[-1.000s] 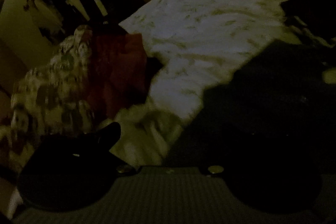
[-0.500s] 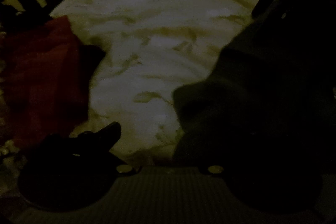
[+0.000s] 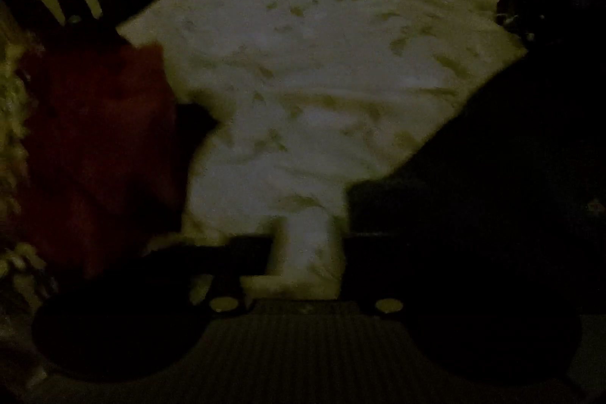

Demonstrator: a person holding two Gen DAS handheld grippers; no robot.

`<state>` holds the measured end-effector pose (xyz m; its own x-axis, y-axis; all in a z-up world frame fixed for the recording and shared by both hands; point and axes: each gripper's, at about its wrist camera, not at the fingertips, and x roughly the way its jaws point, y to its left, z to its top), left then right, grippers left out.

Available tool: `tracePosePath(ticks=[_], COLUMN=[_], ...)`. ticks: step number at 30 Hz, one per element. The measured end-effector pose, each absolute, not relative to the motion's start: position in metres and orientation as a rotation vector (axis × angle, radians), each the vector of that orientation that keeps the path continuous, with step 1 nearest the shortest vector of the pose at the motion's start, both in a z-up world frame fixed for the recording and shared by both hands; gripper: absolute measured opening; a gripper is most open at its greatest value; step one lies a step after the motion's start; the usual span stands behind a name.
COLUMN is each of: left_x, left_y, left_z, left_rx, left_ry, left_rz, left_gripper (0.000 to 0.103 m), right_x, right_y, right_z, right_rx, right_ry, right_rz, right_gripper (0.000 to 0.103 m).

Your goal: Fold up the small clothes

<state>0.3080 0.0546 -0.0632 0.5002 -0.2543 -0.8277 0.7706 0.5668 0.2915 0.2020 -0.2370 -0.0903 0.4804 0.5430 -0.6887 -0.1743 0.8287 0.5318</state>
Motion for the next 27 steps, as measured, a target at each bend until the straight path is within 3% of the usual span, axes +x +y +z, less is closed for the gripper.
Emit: tracePosePath(ticks=[1,7,8,9,10,11,12,21,22,27], left_x=[0.309,0.307,0.306,0.306,0.308,0.311,0.314,0.344,0.353,0.397], left_y=[0.050,0.031,0.030,0.032,0.034,0.036,0.039,0.070,0.071,0.047], left_z=[-0.067,-0.110,-0.118,-0.124,-0.128,-0.131,-0.131,-0.057,-0.052,-0.068], left_rx=[0.736,0.816,0.845,0.851,0.830,0.791,0.750,0.686,0.676,0.740], left_ry=[0.815,0.884,0.875,0.896,0.946,1.002,1.038,0.911,0.914,0.915], left_rz=[-0.671,-0.720,-0.716,-0.740,-0.773,-0.791,-0.794,-0.680,-0.655,-0.455], left_gripper=[0.101,0.102,0.097,0.073,0.036,0.020,0.012,0.009,0.000,0.001], right_x=[0.203,0.203,0.202,0.202,0.202,0.201,0.201,0.177,0.173,0.179], right_y=[-0.237,-0.239,-0.240,-0.238,-0.238,-0.239,-0.240,-0.285,-0.294,-0.321], right_z=[-0.090,-0.098,-0.098,-0.098,-0.098,-0.097,-0.098,-0.064,-0.058,-0.042], right_rx=[0.427,0.440,0.443,0.446,0.450,0.454,0.459,0.452,0.462,0.409], right_ry=[0.987,0.999,0.997,0.995,0.992,0.989,0.989,0.850,0.834,0.778], right_rz=[0.452,0.408,0.404,0.407,0.413,0.412,0.404,0.177,0.149,0.024], right_gripper=[0.019,0.020,0.020,0.020,0.020,0.020,0.020,0.015,0.015,0.015])
